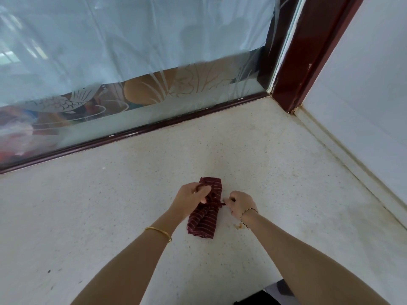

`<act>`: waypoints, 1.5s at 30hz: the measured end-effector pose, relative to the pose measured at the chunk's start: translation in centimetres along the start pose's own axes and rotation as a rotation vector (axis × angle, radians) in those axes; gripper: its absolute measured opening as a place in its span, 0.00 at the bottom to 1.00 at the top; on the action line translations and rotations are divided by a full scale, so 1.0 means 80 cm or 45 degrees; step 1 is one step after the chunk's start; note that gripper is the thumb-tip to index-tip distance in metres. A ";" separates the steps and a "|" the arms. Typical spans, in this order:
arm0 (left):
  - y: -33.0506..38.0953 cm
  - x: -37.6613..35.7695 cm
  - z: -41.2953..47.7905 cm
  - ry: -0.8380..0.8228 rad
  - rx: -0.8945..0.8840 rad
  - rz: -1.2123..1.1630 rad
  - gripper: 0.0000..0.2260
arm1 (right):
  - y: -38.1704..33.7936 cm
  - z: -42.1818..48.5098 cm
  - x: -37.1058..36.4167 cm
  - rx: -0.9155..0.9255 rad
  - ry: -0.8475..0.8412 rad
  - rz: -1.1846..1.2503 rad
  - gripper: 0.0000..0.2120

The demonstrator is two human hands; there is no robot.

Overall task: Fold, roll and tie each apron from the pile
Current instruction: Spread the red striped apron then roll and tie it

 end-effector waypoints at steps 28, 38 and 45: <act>0.012 -0.027 0.005 -0.126 -0.192 0.298 0.08 | -0.046 -0.019 0.028 0.106 -0.208 0.646 0.16; 0.008 -0.027 0.005 -0.132 0.057 0.094 0.07 | -0.057 -0.015 0.044 0.441 -0.177 -0.129 0.04; 0.000 -0.028 0.005 -0.105 0.159 0.001 0.05 | -0.055 -0.019 0.037 0.335 -0.536 -0.105 0.09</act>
Point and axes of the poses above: each hand's wrist, its own z-axis towards the middle knuckle, its own x-axis out of the back of the hand, y = z × x, the point moved 5 cm from there along z, towards the middle knuckle, and after that the axes turned 11 degrees about y, right-handed, at the moved point
